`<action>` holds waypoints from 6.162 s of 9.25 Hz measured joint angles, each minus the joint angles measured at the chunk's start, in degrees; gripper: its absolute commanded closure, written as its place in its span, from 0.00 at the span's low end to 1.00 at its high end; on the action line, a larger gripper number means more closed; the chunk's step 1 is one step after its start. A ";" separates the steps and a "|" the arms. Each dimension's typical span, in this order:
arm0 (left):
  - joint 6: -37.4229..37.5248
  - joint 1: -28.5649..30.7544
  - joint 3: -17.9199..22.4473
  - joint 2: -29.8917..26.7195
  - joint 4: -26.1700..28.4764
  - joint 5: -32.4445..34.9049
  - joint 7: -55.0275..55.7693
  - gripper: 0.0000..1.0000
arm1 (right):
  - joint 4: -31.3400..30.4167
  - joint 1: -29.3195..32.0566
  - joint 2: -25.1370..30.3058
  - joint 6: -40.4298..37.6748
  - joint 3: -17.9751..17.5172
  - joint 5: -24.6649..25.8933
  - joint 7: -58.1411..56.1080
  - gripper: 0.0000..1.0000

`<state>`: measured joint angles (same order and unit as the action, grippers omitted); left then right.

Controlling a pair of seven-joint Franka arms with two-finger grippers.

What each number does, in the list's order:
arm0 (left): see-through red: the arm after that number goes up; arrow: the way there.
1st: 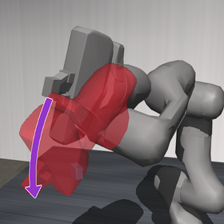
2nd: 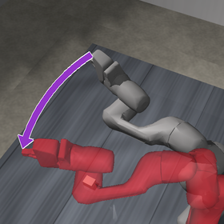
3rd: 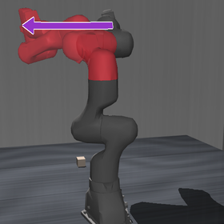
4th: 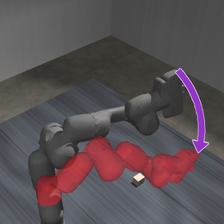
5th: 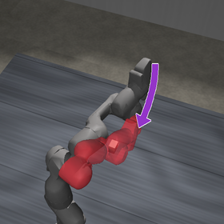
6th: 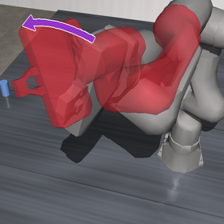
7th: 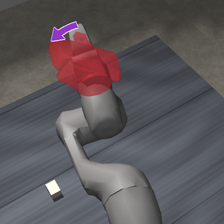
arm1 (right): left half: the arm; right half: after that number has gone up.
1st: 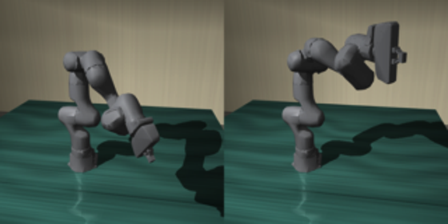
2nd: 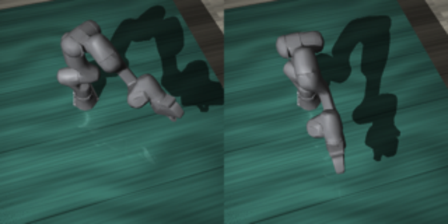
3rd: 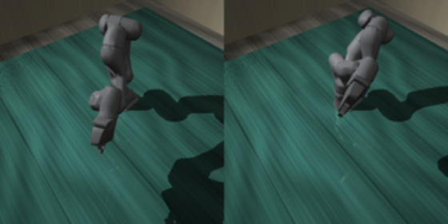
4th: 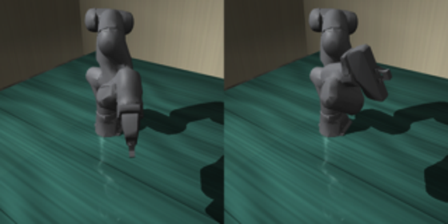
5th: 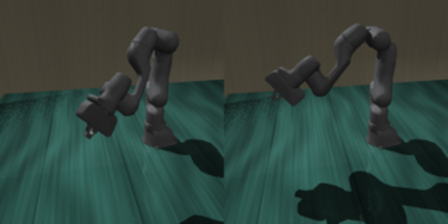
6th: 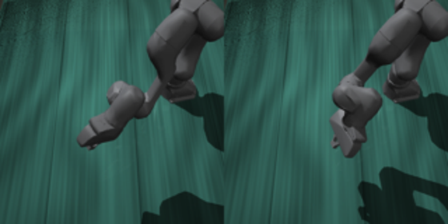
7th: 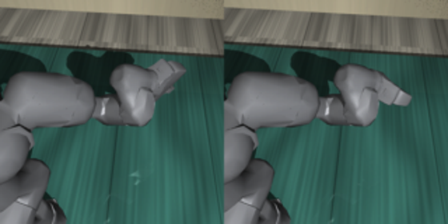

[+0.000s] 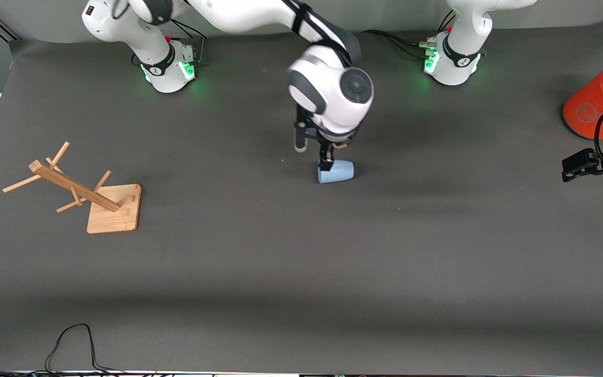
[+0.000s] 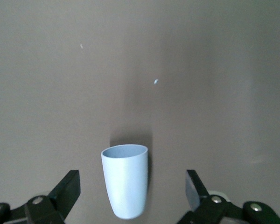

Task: Rotate and upright cup with both arms
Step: 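Release the cup on its side and withdraw the right gripper, then reach the left gripper to the lying blue cup and grasp its rim, then lift and rotate the blue cup upright with the left gripper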

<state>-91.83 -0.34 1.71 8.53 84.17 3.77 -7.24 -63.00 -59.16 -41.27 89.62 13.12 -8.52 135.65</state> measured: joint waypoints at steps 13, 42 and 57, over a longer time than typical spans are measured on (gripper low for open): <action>5.02 -18.14 -6.09 2.86 -0.95 3.12 36.17 0.00 | -22.39 53.31 38.56 -13.12 -9.03 7.55 -102.02 0.00; 4.65 -52.39 -5.28 50.20 -28.77 18.69 34.74 0.00 | -28.56 60.12 38.70 4.76 -11.35 7.49 -134.18 0.00; 6.32 -52.41 -3.11 49.34 -27.16 19.85 27.57 1.00 | -28.53 59.87 38.74 4.77 -11.35 7.52 -137.02 0.00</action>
<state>-85.51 -52.74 -1.41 57.88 57.01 23.62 20.33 -91.54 0.71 -2.53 94.38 1.76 -1.00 -1.37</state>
